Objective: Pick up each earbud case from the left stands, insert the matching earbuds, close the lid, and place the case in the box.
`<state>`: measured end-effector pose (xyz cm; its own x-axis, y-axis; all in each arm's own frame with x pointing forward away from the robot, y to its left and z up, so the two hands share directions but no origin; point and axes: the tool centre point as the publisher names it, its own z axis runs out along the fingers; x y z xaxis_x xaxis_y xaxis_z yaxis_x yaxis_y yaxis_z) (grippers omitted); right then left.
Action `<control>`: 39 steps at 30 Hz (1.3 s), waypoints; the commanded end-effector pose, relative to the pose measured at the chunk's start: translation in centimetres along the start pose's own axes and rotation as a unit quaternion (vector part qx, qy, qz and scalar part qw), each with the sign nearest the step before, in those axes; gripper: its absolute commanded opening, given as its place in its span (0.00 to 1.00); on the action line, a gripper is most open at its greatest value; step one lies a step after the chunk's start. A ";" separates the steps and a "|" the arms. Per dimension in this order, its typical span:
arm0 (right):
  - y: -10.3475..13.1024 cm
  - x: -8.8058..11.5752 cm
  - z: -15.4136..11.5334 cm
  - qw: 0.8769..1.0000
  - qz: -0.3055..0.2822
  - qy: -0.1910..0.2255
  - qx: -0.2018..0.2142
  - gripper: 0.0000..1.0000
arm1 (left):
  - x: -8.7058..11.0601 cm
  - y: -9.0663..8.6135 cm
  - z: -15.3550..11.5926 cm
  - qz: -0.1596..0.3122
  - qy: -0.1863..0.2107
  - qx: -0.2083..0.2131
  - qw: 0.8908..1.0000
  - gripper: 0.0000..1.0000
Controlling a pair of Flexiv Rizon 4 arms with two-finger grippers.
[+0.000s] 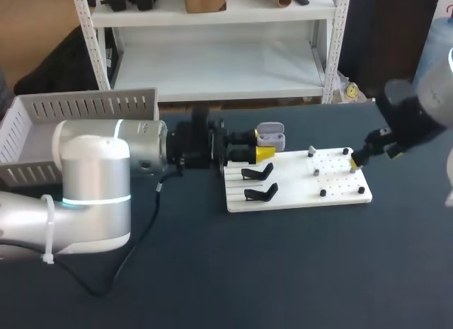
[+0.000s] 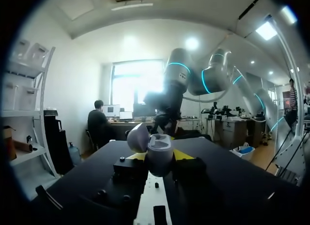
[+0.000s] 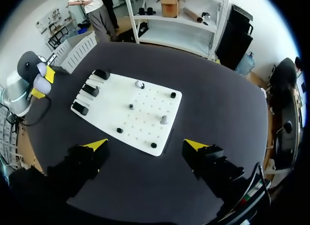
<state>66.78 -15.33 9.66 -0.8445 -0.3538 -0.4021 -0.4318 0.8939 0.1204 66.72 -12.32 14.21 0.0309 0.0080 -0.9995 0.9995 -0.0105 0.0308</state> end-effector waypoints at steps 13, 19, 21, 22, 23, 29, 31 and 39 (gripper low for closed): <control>-1.9 0.4 2.4 0.998 0.015 0.043 0.048 1.00 | -0.5 0.4 0.2 -0.004 0.006 -0.009 1.000 0.00; -1.8 -0.7 3.7 0.995 -0.027 0.074 0.060 1.00 | -0.5 0.4 0.2 -0.004 0.006 -0.009 1.000 0.00; -1.8 -0.8 4.1 0.993 -0.046 0.085 0.064 1.00 | -0.5 0.4 0.2 -0.004 0.006 -0.009 1.000 0.00; -1.9 -0.8 4.3 0.992 -0.050 0.094 0.068 0.95 | -0.5 0.4 0.2 -0.004 0.006 -0.009 1.000 0.00; -2.0 -0.8 4.4 0.992 -0.052 0.096 0.070 0.92 | -0.5 0.4 0.2 -0.004 0.006 -0.009 1.000 0.00; -2.4 -0.8 4.6 0.991 -0.052 0.098 0.072 0.69 | -0.5 0.4 0.2 -0.004 0.006 -0.009 1.000 0.00; -2.5 -0.9 4.8 0.991 -0.052 0.102 0.071 0.55 | -0.5 0.4 0.2 -0.004 0.006 -0.009 1.000 0.00; -2.6 -0.8 5.6 0.988 -0.069 0.119 0.064 0.50 | -0.5 0.4 0.2 -0.004 0.006 -0.009 1.000 0.00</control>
<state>69.73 -15.94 4.74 -0.8363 -0.5140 -0.1909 -0.5150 0.8558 -0.0485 67.08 -12.57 14.78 0.0204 0.0239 -0.9995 0.9998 0.0050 0.0205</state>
